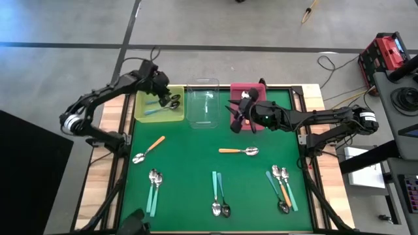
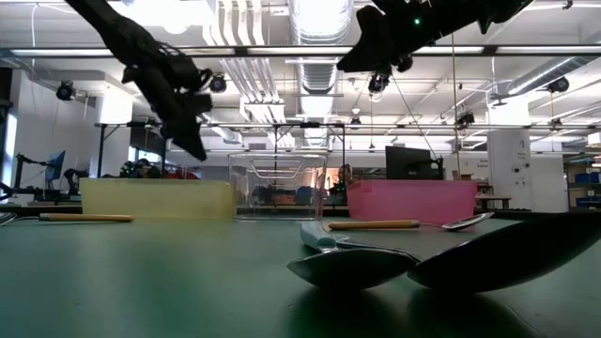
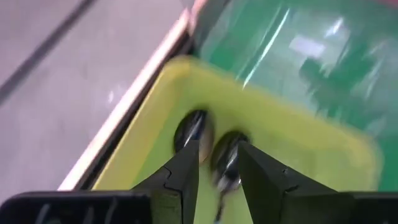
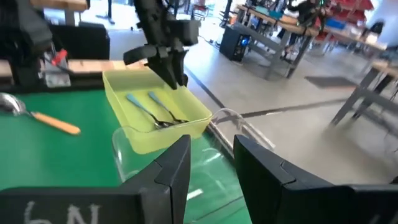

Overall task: Sort silverware by color (type)
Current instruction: Put the green spoon into the transparent bin

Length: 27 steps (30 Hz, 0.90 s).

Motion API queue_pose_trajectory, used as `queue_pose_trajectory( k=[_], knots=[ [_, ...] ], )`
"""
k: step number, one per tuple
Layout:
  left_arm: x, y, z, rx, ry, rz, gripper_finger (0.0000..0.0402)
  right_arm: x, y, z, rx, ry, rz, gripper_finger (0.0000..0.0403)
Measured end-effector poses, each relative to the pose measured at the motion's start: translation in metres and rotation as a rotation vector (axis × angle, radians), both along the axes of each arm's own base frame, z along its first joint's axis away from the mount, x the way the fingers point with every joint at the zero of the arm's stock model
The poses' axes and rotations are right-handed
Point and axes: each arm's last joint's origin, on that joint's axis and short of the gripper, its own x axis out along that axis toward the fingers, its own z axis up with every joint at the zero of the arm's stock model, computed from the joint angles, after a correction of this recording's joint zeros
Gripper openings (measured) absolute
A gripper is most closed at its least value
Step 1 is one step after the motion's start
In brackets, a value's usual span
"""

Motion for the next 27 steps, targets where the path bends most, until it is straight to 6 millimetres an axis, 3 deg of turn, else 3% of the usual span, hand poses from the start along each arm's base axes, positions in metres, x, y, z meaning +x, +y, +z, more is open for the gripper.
queue_pose_trajectory(
  k=[5,15,20,27],
  knots=[
    [0.003,-0.027,0.019,0.071,-0.151,-0.037,0.0093,0.000,0.001,-0.001,0.152,-0.083,-0.016,0.0114],
    [0.006,-0.085,0.032,0.224,-0.377,-0.171,0.0093,0.007,0.016,-0.006,0.520,-0.163,0.212,0.0114],
    [0.002,-0.100,0.038,0.271,-0.440,-0.209,0.0093,0.018,0.034,-0.023,0.633,-0.087,0.227,0.0114],
    [-0.003,-0.105,0.048,0.301,-0.487,-0.204,0.0093,0.035,0.057,-0.046,0.760,0.134,0.172,0.0114]
  ],
)
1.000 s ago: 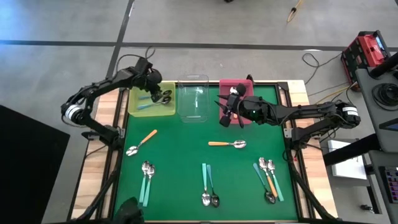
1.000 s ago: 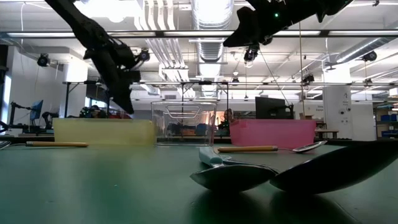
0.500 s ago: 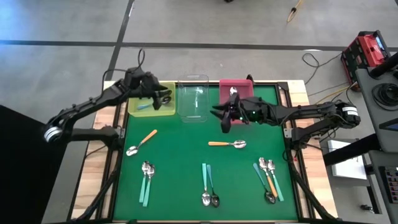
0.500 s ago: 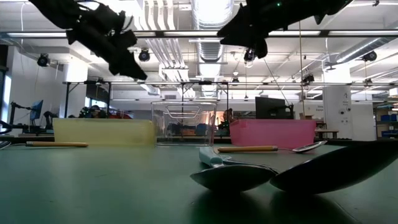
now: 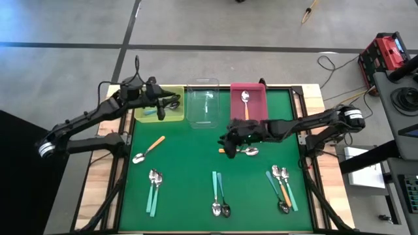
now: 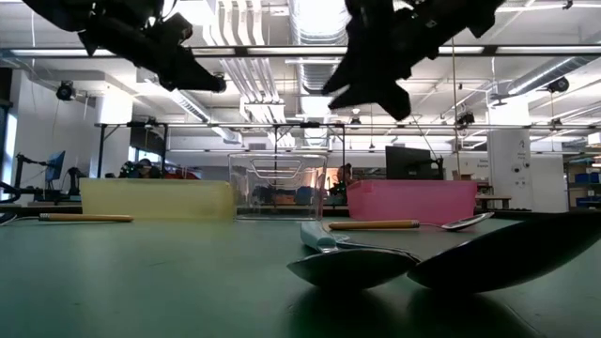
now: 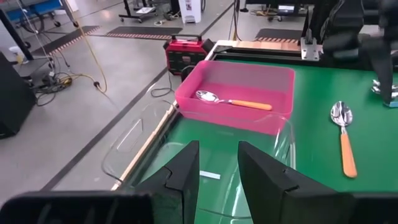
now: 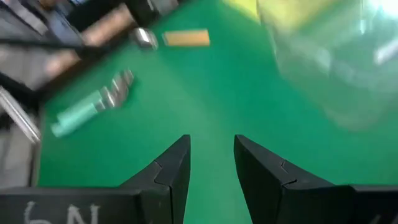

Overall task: Sort silverware by color (type)
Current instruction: Put the green spoon into the transparent bin

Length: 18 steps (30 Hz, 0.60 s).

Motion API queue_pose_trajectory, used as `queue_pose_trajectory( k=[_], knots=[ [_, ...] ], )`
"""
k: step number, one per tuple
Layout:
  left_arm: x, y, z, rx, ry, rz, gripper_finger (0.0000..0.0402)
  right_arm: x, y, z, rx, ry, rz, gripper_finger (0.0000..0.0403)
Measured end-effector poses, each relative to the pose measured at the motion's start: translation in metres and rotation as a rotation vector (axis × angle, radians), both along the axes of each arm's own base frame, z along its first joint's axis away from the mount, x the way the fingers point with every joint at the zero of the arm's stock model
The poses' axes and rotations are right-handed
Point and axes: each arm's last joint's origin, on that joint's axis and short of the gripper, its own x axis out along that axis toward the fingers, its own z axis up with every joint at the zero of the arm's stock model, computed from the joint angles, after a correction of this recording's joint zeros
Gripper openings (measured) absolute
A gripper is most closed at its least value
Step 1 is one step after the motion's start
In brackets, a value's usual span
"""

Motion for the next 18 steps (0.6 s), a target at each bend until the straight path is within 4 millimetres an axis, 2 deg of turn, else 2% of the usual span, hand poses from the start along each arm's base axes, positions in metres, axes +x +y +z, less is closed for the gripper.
queue_pose_trajectory(
  k=[8,18],
  knots=[
    [0.001,0.001,0.000,-0.019,-0.003,0.005,0.0093,0.015,0.026,-0.012,0.101,0.371,0.016,0.0114],
    [0.002,-0.001,0.000,-0.026,-0.006,-0.004,0.0093,0.031,0.069,-0.017,0.198,0.669,0.084,0.0114]
  ],
)
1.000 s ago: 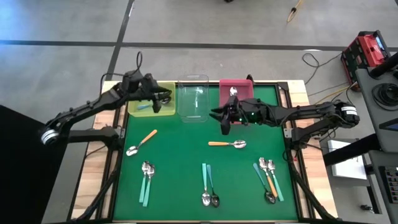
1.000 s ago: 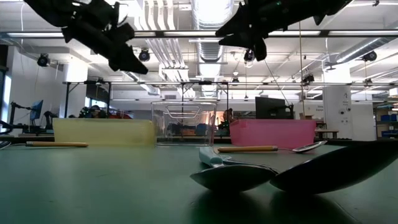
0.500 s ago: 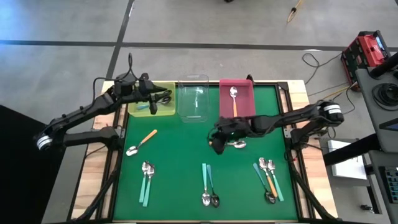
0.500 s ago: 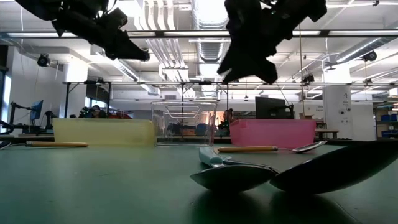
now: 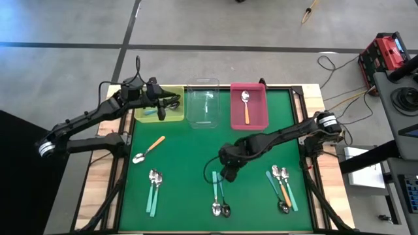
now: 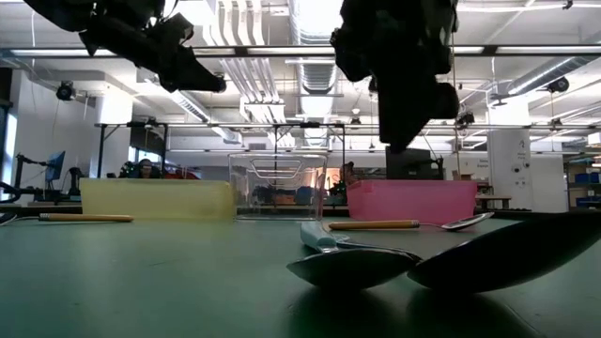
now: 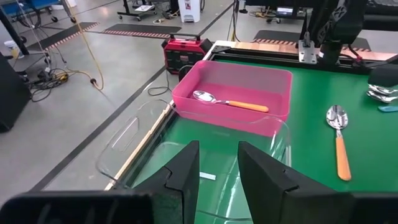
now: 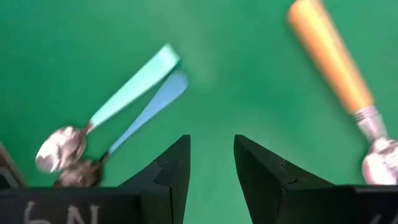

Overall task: Sort silverware by color (type)
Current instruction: Put the green spoon into the transparent bin

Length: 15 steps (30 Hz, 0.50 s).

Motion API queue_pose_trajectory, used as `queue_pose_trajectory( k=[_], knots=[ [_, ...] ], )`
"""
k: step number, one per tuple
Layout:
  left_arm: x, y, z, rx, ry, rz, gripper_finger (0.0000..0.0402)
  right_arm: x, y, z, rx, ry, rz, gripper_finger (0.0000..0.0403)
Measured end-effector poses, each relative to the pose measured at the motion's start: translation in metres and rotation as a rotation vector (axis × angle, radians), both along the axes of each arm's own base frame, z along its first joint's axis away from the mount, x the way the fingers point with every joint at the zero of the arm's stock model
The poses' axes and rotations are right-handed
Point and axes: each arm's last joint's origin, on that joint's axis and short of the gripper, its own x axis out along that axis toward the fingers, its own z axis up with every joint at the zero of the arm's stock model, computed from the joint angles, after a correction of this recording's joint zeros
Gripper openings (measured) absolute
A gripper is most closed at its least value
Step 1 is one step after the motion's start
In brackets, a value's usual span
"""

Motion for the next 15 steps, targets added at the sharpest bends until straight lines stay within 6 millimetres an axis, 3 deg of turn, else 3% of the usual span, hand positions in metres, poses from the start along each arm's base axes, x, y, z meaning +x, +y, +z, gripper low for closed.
queue_pose_trajectory(
  k=[5,15],
  knots=[
    [0.004,-0.005,0.000,0.000,0.000,-0.033,0.0093,-0.003,0.020,-0.008,0.045,0.054,0.040,0.0114],
    [0.009,-0.013,0.000,-0.002,0.003,-0.076,0.0093,-0.037,0.042,-0.020,0.044,0.316,-0.013,0.0114]
  ],
)
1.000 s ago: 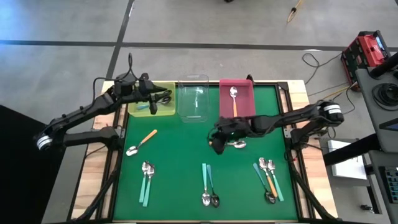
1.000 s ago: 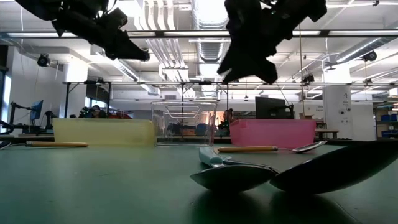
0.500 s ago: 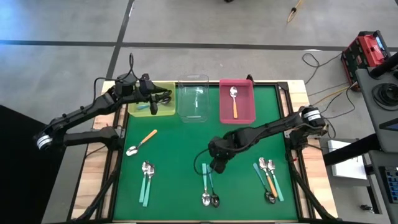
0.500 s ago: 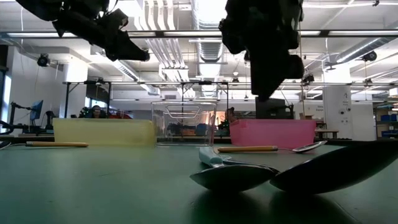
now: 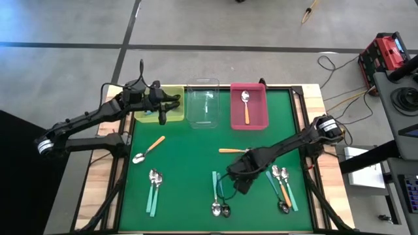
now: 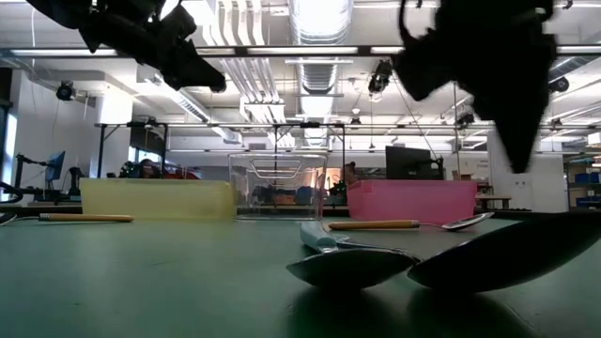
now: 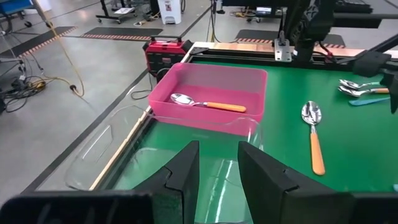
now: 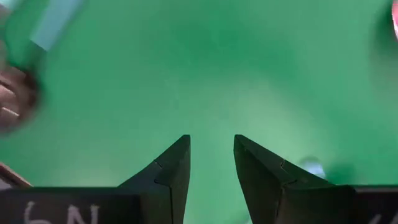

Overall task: Sort silverware by color (type)
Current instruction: Put the green spoon into the transparent bin

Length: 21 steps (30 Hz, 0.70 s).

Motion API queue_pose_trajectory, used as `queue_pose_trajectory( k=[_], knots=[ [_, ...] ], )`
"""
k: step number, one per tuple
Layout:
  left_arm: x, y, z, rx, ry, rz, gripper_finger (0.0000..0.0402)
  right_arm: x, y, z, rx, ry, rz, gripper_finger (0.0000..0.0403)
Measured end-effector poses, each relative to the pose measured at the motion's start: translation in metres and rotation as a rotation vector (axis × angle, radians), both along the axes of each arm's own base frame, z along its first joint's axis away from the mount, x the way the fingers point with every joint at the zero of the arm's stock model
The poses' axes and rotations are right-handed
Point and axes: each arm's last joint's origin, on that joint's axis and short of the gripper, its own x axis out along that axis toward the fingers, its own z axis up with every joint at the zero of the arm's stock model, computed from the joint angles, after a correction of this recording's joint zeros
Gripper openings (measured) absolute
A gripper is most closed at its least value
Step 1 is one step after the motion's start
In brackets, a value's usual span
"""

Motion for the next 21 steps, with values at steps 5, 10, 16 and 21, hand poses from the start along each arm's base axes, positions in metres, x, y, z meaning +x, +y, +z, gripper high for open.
queue_pose_trajectory(
  k=[5,10,16,21],
  knots=[
    [0.000,0.000,0.000,-0.003,-0.001,0.001,0.0093,-0.014,0.008,-0.005,0.015,0.109,-0.029,0.0114],
    [0.000,-0.001,0.000,-0.022,-0.002,0.003,0.0093,-0.015,0.015,-0.005,0.019,0.107,-0.061,0.0114],
    [0.005,-0.011,-0.003,-0.051,0.022,-0.046,0.0093,-0.016,0.019,-0.005,0.012,0.096,-0.054,0.0114],
    [0.015,-0.031,-0.008,-0.075,0.033,-0.154,0.0093,-0.017,0.019,-0.005,0.011,0.097,-0.058,0.0114]
  ],
)
